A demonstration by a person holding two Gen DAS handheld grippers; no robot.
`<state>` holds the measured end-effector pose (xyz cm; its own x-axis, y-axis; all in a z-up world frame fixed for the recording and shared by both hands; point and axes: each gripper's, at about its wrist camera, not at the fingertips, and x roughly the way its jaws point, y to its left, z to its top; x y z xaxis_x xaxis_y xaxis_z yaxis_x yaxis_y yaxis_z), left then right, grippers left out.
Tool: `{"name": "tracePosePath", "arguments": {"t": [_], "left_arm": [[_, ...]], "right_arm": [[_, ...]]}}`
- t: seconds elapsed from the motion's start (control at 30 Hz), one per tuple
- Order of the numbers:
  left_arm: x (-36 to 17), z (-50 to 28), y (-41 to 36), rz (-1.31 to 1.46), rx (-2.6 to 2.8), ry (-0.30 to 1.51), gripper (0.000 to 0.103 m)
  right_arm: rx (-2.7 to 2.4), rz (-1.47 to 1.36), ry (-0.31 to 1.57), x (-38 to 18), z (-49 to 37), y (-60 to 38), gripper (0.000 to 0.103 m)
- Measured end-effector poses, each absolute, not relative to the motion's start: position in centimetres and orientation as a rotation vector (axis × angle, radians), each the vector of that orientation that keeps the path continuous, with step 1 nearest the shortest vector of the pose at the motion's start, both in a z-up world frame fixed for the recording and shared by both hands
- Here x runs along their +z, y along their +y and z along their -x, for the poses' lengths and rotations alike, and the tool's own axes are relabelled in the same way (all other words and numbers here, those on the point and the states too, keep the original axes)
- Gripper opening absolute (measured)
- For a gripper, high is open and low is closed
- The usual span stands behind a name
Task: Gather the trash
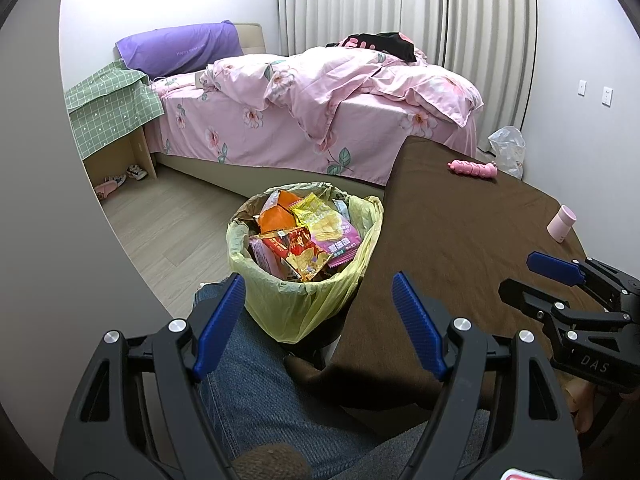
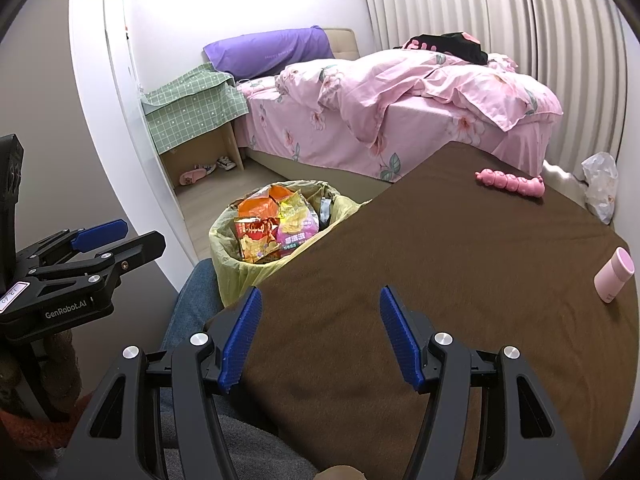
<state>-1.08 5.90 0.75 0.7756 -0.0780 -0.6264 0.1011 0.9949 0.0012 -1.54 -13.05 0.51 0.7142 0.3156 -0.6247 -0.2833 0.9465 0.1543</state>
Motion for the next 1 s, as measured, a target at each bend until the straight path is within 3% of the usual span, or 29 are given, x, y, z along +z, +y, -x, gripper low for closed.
{"name": "tracePosePath", "arguments": {"t": [1.0], "left_arm": [[0.58,1.12,6.07,-0.035,-0.101,0.678,0.072]], "right_arm": [[0.332,-0.051,0.702,0.24,1.77,-12.67,0.058]]}}
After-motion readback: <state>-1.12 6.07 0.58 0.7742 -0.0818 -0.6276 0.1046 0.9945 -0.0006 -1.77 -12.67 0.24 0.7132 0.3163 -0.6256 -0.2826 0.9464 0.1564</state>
